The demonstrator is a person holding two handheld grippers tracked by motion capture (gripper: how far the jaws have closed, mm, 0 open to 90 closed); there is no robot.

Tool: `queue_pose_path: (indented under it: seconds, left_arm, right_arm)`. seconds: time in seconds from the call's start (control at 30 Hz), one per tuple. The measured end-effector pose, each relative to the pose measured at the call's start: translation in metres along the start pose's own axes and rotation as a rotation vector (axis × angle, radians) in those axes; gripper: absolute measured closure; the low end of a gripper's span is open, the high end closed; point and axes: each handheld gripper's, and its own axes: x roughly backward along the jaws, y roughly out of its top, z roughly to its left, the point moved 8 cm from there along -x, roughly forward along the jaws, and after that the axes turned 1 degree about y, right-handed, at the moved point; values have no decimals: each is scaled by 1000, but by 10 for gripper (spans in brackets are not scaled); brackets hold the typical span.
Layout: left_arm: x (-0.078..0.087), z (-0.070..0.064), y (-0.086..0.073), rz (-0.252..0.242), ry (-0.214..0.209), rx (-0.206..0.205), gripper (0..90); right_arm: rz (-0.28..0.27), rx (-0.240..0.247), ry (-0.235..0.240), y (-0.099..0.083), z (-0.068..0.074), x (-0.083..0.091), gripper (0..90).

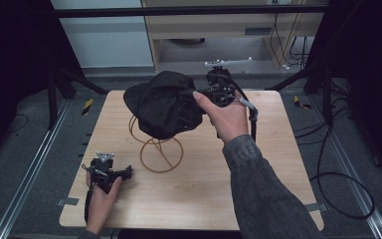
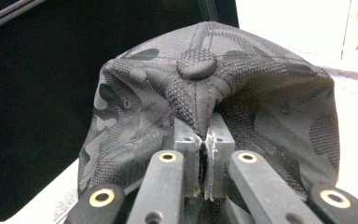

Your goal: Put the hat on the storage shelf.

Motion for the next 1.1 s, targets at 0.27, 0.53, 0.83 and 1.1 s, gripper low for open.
queue_pose_path:
  seconds: [0.27,0.53,0.83,1.1]
  left_arm:
    - [0,0,0,0,0,0,0]
    - [0,0,0,0,0,0,0]
    - [0,0,0,1,-1,1,0]
    - [0,0,0,0,-1,2,0]
  right_arm:
    - [24,3,9,-10,1,-12,863]
    - [33,5,13,-15,1,-19,860]
    - [54,3,12,-25,-1,-24,855]
    - [75,2,11,-35,-2,-32,849]
